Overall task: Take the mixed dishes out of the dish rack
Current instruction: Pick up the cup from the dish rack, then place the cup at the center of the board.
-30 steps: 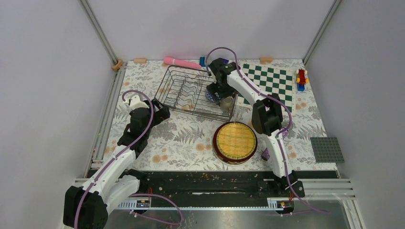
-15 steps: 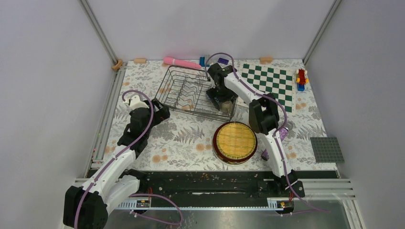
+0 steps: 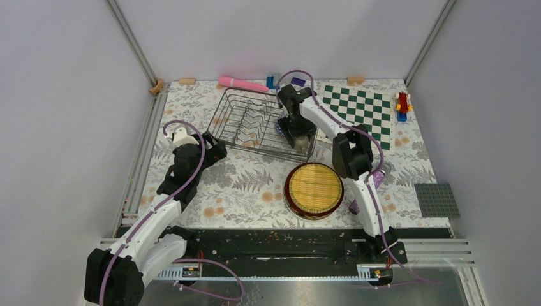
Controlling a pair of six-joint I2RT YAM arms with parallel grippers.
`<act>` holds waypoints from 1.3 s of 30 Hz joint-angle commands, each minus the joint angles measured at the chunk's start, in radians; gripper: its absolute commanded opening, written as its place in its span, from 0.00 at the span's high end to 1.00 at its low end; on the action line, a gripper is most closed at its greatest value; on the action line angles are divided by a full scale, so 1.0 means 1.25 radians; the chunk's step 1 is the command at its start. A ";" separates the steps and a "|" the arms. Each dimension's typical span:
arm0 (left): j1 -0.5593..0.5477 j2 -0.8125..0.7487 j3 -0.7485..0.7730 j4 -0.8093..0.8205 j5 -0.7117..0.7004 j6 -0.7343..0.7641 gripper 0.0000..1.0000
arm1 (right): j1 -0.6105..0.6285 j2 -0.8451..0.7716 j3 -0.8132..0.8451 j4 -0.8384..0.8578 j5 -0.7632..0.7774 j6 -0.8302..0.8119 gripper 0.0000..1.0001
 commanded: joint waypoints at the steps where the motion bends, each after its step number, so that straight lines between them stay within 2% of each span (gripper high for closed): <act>1: 0.001 -0.004 0.026 0.028 -0.019 0.006 0.01 | 0.006 -0.086 -0.007 0.024 -0.030 0.036 0.52; 10: 0.001 -0.014 0.020 0.036 0.003 0.006 0.01 | 0.006 -0.219 -0.142 0.144 -0.066 0.079 0.58; 17: 0.001 -0.026 0.008 0.073 0.081 0.010 0.01 | 0.006 -0.378 -0.332 0.335 -0.117 0.133 0.60; 21: 0.001 -0.036 -0.002 0.110 0.168 0.011 0.01 | 0.006 -0.504 -0.492 0.518 -0.179 0.188 0.63; 25: 0.001 -0.037 -0.019 0.185 0.310 -0.004 0.01 | 0.008 -0.636 -0.674 0.752 -0.255 0.273 0.65; 31: 0.001 0.007 -0.064 0.428 0.597 -0.073 0.01 | 0.041 -0.781 -0.930 1.161 -0.350 0.427 0.67; 32: -0.003 0.020 -0.074 0.478 0.639 -0.089 0.01 | 0.048 -0.797 -0.962 1.242 -0.352 0.466 0.67; 35: -0.027 0.058 -0.078 0.582 0.712 -0.119 0.01 | 0.095 -0.839 -1.030 1.357 -0.317 0.501 0.67; 39: -0.081 0.096 -0.056 0.618 0.736 -0.127 0.05 | 0.146 -0.874 -1.091 1.484 -0.286 0.543 0.67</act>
